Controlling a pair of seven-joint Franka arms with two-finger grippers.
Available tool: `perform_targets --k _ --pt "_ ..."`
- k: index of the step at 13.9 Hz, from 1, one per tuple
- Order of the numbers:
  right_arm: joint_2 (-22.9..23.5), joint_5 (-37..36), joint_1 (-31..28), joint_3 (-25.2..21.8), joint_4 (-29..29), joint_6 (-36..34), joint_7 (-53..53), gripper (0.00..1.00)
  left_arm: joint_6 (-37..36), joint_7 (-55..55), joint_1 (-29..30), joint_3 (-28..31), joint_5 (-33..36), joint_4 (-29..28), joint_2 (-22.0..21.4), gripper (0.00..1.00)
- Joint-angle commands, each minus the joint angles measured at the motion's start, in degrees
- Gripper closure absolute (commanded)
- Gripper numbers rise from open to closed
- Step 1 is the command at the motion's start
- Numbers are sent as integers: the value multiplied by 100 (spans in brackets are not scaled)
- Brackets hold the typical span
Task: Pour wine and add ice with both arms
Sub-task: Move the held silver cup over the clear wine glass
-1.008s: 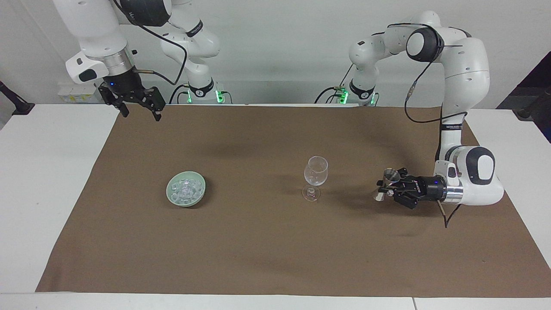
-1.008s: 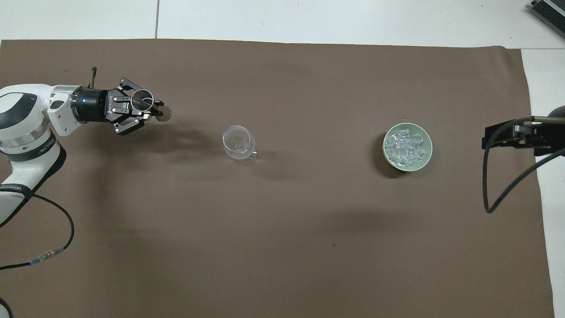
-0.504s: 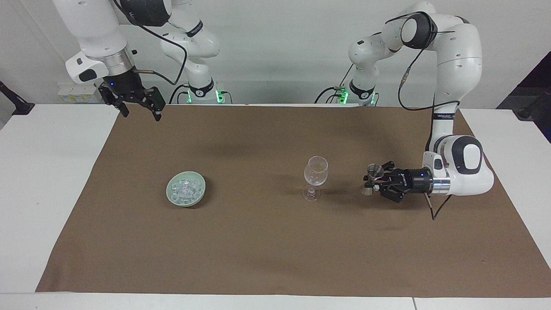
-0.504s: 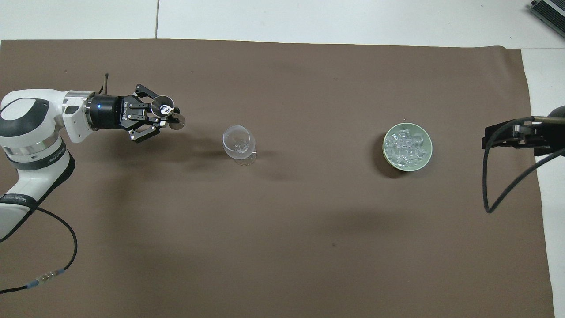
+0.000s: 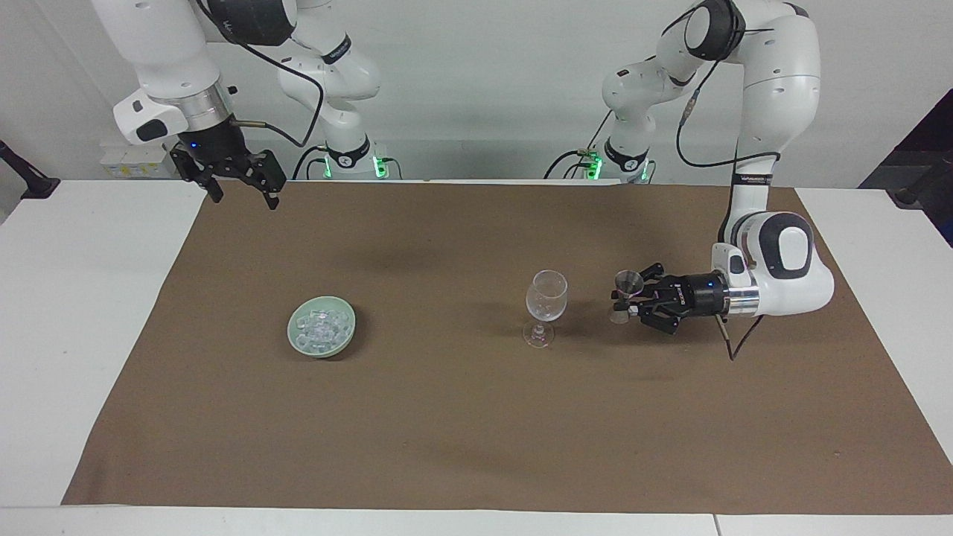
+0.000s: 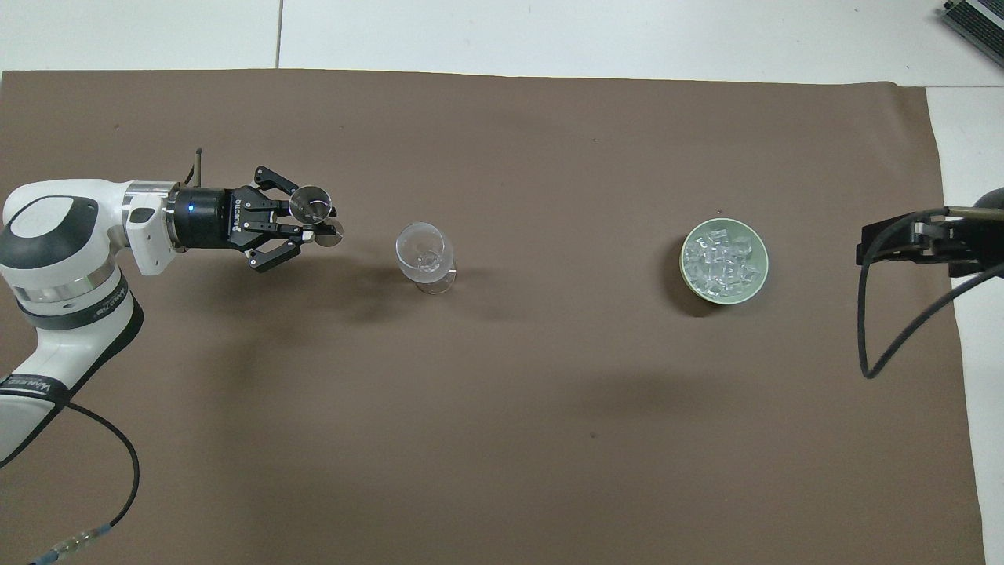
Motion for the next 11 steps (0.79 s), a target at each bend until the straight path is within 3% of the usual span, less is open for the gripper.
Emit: perform_targets --k 1,11 --pt "1 87 -35 -1 -21 60 -70 0 332 -38 -159 105 -189 -522 -547 100" --pt "1 87 -35 -1 -21 60 -70 0 921 -64 -651 131 -171 -629 -662 100"
